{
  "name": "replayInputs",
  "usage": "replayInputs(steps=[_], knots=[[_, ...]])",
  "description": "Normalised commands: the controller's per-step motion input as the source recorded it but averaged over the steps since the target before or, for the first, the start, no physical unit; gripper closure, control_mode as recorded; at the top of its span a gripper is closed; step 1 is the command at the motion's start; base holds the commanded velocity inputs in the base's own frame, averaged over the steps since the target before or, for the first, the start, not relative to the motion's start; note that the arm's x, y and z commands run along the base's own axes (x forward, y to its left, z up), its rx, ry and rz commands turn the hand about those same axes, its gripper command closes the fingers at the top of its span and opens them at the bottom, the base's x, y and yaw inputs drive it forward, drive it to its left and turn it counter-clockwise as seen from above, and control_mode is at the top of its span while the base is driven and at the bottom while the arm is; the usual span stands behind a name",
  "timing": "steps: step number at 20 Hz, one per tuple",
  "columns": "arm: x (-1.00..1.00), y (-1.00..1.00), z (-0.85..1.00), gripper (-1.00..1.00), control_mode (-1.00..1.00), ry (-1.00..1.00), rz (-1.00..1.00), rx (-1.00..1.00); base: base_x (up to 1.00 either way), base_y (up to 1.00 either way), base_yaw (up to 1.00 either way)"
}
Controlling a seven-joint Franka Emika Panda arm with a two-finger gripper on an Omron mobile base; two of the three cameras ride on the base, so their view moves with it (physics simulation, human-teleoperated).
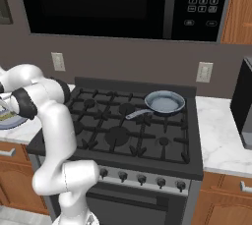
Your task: Pick up the butter stick and place it in the pan. Then turn on the burner for the pan.
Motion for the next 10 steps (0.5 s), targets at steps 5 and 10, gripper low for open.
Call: replayInputs(steps=[5,10], knots=[[0.07,0.20,0.00,-1.00,-1.00,0.00,0.00,0.00,0.00,0.00,0.00],[0.13,0.19,-0.01,-1.00,-1.00,0.00,0.00,0.00,0.00,0.00,0.00]])
